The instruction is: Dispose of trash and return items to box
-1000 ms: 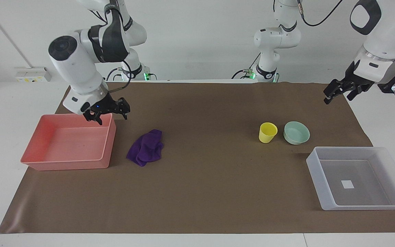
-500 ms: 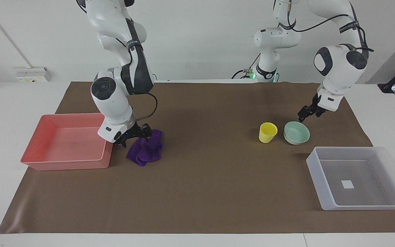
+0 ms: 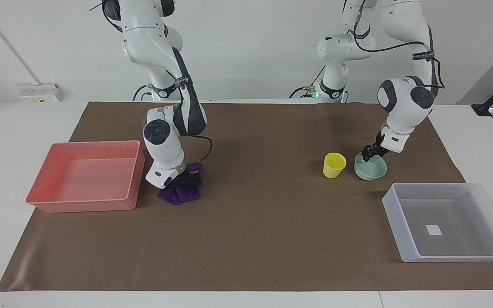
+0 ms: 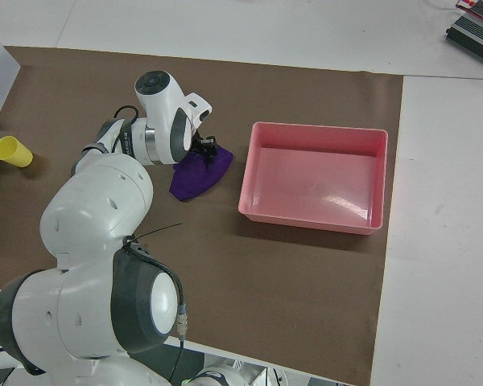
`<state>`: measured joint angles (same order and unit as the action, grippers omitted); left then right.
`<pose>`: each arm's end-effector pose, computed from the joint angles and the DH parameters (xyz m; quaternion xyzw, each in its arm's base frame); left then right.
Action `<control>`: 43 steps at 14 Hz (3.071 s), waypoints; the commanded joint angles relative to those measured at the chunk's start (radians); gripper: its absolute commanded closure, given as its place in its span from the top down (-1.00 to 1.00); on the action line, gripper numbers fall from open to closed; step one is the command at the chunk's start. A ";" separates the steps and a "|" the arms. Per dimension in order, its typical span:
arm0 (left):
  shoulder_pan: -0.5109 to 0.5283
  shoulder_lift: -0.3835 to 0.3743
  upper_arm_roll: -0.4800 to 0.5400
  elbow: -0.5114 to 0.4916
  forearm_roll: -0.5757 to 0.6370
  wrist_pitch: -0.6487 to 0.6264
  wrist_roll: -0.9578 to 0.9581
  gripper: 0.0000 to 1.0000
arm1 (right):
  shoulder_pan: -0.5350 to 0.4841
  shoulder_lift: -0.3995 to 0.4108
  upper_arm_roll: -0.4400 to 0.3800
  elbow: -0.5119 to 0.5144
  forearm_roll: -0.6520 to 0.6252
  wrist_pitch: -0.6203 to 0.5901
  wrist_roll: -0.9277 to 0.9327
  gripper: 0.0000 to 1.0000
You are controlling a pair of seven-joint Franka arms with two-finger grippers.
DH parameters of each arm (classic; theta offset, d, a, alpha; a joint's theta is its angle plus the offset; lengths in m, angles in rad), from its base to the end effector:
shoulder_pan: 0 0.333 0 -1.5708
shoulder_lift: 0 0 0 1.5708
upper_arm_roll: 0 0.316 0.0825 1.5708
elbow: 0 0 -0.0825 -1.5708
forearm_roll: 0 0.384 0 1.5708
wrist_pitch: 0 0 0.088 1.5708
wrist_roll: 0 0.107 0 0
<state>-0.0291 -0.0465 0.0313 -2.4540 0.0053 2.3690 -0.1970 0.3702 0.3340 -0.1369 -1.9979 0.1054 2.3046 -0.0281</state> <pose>0.4700 0.0011 0.3123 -0.9951 -0.0975 0.0191 0.0030 0.5843 0.1438 0.2918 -0.9950 -0.0982 0.0130 0.0150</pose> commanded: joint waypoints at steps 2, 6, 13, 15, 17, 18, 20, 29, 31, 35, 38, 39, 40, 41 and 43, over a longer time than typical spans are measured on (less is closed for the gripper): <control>0.009 -0.019 -0.001 0.010 0.004 -0.038 -0.007 -1.00 | -0.014 -0.027 0.005 -0.018 0.017 -0.040 0.002 -0.99; 0.008 -0.136 -0.001 0.258 0.004 -0.472 0.005 -1.00 | -0.051 -0.099 -0.001 0.077 0.016 -0.209 -0.001 -0.99; 0.090 0.200 0.007 0.649 -0.143 -0.307 -0.016 -1.00 | -0.152 -0.269 -0.009 0.205 -0.012 -0.503 -0.006 -0.99; 0.121 0.369 0.012 0.821 -0.143 -0.288 -0.016 -1.00 | -0.229 -0.321 -0.006 0.202 -0.039 -0.537 -0.009 -0.99; 0.124 0.476 0.013 0.875 -0.156 -0.208 -0.016 -1.00 | -0.301 -0.326 -0.006 0.199 -0.039 -0.539 -0.021 -0.99; 0.124 0.512 0.013 0.876 -0.160 -0.154 -0.016 -1.00 | -0.332 -0.326 -0.006 0.195 -0.041 -0.536 -0.053 -0.99; 0.126 0.574 0.013 0.876 -0.160 -0.075 -0.018 -1.00 | -0.387 -0.328 -0.006 0.180 -0.071 -0.519 -0.117 -0.99; 0.132 0.636 0.039 0.876 -0.156 -0.014 -0.027 -0.44 | -0.516 -0.228 -0.006 -0.008 -0.081 -0.251 -0.210 -0.97; 0.130 0.636 0.045 0.886 -0.154 -0.016 -0.029 -0.15 | -0.522 -0.204 -0.006 -0.057 -0.079 -0.168 -0.211 -0.92; 0.088 0.555 0.050 0.922 -0.118 -0.051 -0.032 0.94 | -0.513 -0.162 -0.006 -0.076 -0.081 -0.123 -0.210 -0.55; 0.051 0.354 0.047 0.865 -0.107 -0.312 -0.027 0.99 | -0.511 -0.167 -0.004 -0.058 -0.078 -0.139 -0.204 0.81; 0.028 0.306 0.047 0.845 -0.107 -0.400 -0.030 0.99 | -0.511 -0.177 -0.003 -0.055 -0.076 -0.143 -0.205 0.99; -0.026 0.240 0.048 0.773 -0.091 -0.468 -0.032 0.99 | -0.511 -0.196 -0.003 -0.053 -0.078 -0.161 -0.211 0.99; -0.085 0.167 0.047 0.651 -0.035 -0.474 -0.035 0.99 | -0.508 -0.217 0.002 -0.044 -0.078 -0.192 -0.211 0.99; -0.181 0.047 0.042 0.410 -0.002 -0.421 -0.057 0.99 | -0.467 -0.240 0.010 -0.004 -0.070 -0.285 -0.210 0.99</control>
<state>-0.1262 0.1408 0.0642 -1.7588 -0.0358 1.8677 -0.2268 -0.1304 0.1316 -0.1384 -2.0273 0.0332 2.0938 -0.2324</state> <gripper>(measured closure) 0.000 0.066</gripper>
